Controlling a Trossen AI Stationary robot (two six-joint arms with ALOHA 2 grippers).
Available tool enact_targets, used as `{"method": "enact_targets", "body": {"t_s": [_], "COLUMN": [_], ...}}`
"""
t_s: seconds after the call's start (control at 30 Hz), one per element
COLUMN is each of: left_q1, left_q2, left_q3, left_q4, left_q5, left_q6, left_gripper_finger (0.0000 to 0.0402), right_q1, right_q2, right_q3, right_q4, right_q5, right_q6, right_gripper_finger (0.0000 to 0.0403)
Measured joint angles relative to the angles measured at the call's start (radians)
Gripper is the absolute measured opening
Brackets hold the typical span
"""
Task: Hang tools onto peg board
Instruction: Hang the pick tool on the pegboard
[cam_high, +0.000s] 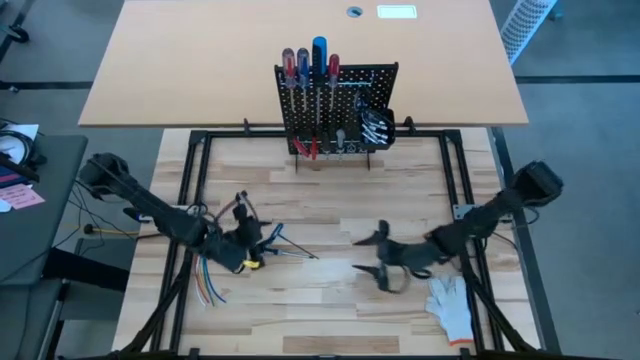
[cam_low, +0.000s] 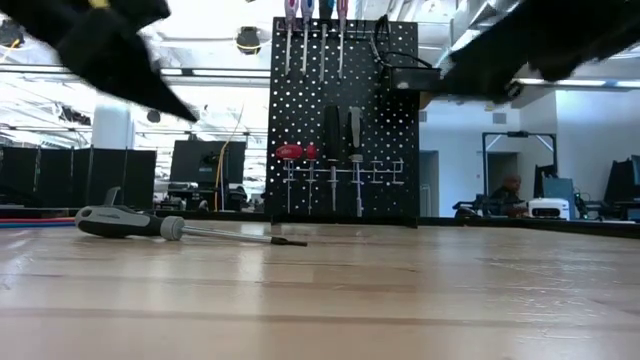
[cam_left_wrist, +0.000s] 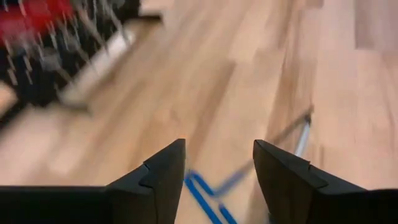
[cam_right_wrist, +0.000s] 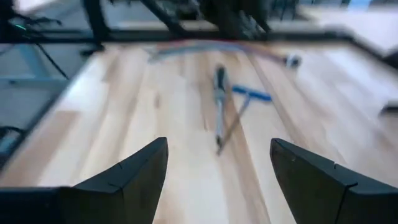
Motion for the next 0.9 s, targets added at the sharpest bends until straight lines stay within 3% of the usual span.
{"method": "enact_targets", "body": {"t_s": [0.2, 0.37, 0.67, 0.9], "left_q1": [-0.045, 0.013, 0.147, 0.31], "left_q2": [0.114, 0.234, 0.338, 0.453], "left_q3": [-0.068, -0.075, -0.075, -0.071], "left_q4": [-0.022, -0.044, 0.114, 0.344], "left_q5": [-0.034, 0.046, 0.091, 0.246], "left_q6": [-0.366, -0.464, -0.351, -0.173], "left_gripper_finger": [0.016, 0.014, 0.0082, 0.0008], "right_q1": [-0.126, -0.155, -0.143, -0.113], "right_q2": [0.194, 0.277, 0.29, 0.29], "right_q3": [0.145, 0.29, 0.351, 0.351], "right_q4": [-0.014, -0.133, -0.248, -0.257], "right_q5": [-0.086, -0.114, -0.113, -0.112], "right_q6": [0.041, -0.004, -0.022, -0.023], "right_gripper_finger": [0.029, 0.029, 0.029, 0.029]}}
